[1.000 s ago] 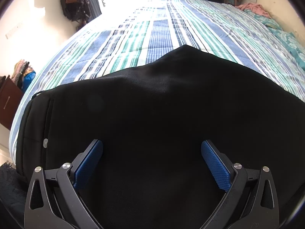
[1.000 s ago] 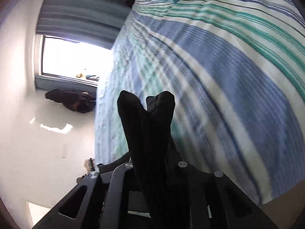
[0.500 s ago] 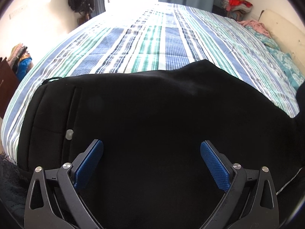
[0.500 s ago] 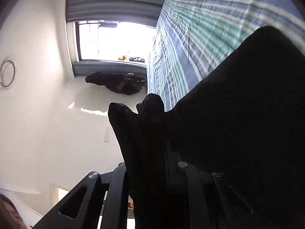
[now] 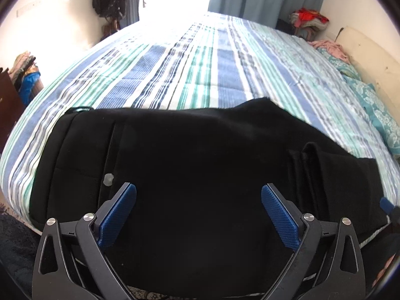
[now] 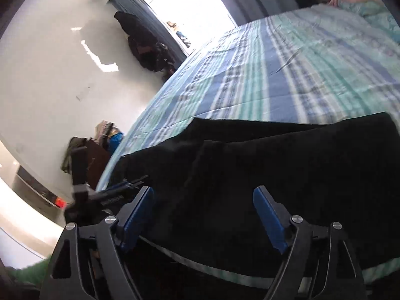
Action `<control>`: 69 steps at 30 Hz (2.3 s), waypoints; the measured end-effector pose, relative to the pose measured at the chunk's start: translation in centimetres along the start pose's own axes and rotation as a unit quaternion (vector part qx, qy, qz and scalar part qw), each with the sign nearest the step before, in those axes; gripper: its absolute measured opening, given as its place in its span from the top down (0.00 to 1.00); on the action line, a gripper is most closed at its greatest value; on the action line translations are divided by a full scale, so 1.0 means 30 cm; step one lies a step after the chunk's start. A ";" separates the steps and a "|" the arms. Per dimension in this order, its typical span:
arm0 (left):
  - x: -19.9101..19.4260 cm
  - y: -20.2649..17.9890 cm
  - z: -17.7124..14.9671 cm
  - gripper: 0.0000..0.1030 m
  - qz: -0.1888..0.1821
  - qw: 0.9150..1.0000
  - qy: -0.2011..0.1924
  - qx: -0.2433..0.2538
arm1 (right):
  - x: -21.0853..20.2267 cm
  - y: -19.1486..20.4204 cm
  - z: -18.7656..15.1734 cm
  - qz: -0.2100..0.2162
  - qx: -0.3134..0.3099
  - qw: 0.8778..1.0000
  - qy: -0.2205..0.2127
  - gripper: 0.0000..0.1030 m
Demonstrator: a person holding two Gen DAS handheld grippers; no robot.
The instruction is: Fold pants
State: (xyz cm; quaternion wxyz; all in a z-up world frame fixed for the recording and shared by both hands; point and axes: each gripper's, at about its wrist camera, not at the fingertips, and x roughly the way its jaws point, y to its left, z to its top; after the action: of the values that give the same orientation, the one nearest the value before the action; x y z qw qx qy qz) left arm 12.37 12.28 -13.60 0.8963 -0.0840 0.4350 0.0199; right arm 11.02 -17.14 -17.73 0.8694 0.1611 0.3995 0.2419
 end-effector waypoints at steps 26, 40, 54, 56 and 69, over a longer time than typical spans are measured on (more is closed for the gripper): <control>0.119 -0.299 -0.107 0.72 -0.026 0.991 0.058 0.117 | -0.163 -0.323 0.160 -0.141 0.059 0.988 -0.002 0.40; 0.122 -0.285 -0.104 0.70 -0.044 0.991 0.053 0.114 | -0.151 -0.454 0.195 -0.085 0.152 0.984 0.018 0.51; 0.023 -0.249 -0.069 0.17 -0.031 0.997 0.025 0.063 | -0.308 -0.257 -0.036 -0.198 0.051 0.977 -0.063 0.36; 0.024 -0.243 -0.063 0.17 -0.009 0.998 0.022 0.064 | -0.285 -0.214 -0.028 -0.214 0.015 0.974 -0.068 0.32; 0.091 -0.156 -0.077 0.17 0.048 0.996 0.048 0.050 | -0.153 -0.194 -0.055 -0.239 -0.041 0.970 -0.018 0.32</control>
State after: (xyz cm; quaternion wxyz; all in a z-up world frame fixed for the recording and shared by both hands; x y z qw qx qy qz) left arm 12.77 7.17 -16.51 0.8754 -0.0192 0.4816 0.0367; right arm 8.85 -24.34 -18.70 0.9149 0.0292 0.4007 0.0399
